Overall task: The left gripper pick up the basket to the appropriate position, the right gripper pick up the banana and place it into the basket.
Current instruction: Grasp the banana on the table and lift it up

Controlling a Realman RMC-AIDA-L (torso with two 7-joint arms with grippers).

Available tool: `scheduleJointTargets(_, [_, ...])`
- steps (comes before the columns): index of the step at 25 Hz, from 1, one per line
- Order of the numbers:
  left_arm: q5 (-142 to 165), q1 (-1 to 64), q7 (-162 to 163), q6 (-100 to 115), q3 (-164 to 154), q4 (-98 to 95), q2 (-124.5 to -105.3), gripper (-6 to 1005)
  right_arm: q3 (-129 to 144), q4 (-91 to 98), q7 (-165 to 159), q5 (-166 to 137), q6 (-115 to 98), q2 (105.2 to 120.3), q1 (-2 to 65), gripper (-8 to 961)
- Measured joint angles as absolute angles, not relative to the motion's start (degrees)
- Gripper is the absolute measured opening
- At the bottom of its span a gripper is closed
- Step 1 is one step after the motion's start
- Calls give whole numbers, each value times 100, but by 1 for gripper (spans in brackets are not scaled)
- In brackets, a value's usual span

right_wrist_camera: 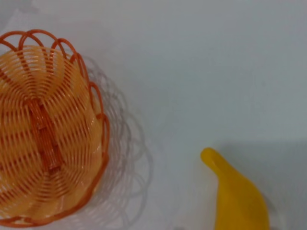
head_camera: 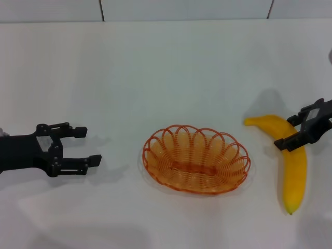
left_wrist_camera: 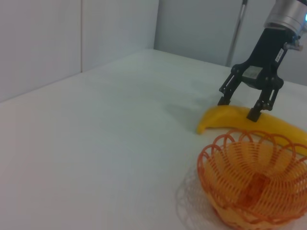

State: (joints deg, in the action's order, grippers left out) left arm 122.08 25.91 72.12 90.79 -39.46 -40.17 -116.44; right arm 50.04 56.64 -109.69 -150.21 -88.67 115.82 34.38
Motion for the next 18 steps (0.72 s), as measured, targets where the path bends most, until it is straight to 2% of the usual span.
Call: scheduleJointTargets(18, [12208, 2602, 7202, 8999, -3946, -4007, -11654, 868, 5054, 5294, -11232, -15074, -8703, 11592, 3673, 852])
